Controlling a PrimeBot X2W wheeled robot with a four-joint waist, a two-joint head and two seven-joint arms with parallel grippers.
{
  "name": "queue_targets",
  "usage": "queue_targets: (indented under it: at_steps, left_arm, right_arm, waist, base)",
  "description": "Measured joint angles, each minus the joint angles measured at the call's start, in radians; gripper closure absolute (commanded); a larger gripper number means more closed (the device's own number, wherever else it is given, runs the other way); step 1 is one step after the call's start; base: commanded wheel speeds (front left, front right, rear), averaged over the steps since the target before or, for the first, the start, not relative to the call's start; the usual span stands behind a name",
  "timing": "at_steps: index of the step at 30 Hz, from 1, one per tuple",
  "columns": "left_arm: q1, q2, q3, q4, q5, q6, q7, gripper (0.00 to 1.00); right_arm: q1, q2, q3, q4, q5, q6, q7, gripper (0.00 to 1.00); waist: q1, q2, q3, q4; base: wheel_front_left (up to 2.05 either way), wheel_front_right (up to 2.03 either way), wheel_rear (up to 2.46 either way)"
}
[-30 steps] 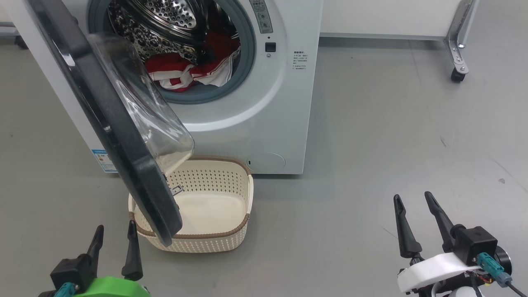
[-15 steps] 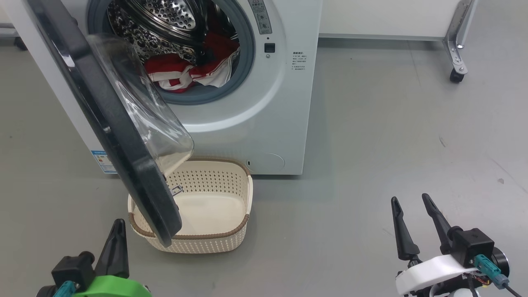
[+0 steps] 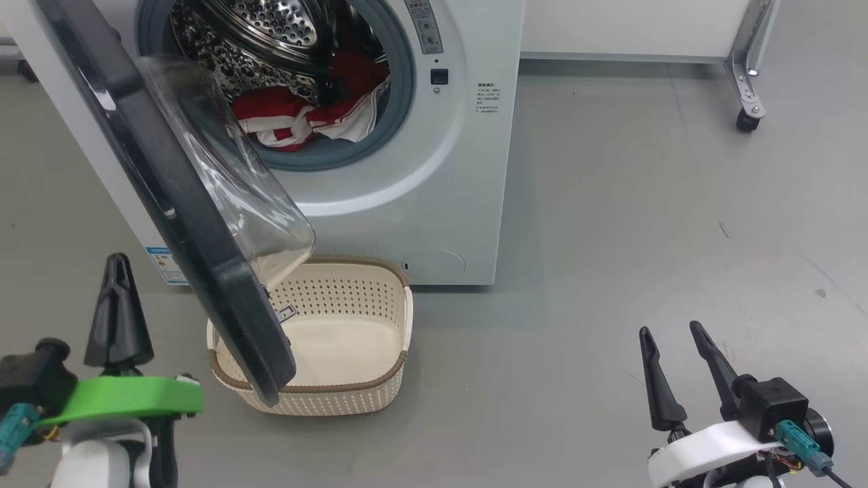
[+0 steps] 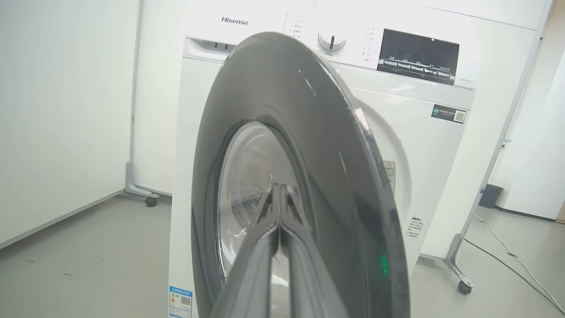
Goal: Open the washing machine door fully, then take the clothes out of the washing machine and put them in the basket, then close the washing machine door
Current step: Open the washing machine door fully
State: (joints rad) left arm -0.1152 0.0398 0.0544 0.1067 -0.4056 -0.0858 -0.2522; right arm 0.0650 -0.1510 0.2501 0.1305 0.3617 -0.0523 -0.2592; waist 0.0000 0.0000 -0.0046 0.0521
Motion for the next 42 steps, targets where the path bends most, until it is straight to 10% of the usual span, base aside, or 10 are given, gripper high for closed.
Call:
queue_targets:
  at_steps: [19, 42]
  left_arm:
    - [-0.267, 0.041, -0.038, -0.218, 0.038, -0.013, 0.006, 1.0]
    - [-0.177, 0.019, -0.284, -0.091, 0.027, -0.026, 0.178, 1.0]
  right_arm:
    - [-0.003, 0.025, -0.003, 0.011, -0.021, 0.025, 0.0, 0.0]
    - [-0.014, 0.05, -0.035, 0.028, -0.03, 0.041, 0.0, 0.0]
  waist:
    - [0.0, 0.0, 0.02, -0.026]
    - [0.0, 0.0, 0.037, -0.051]
  base:
    - [0.0, 0.0, 0.0]
    - [0.0, 0.0, 0.0]
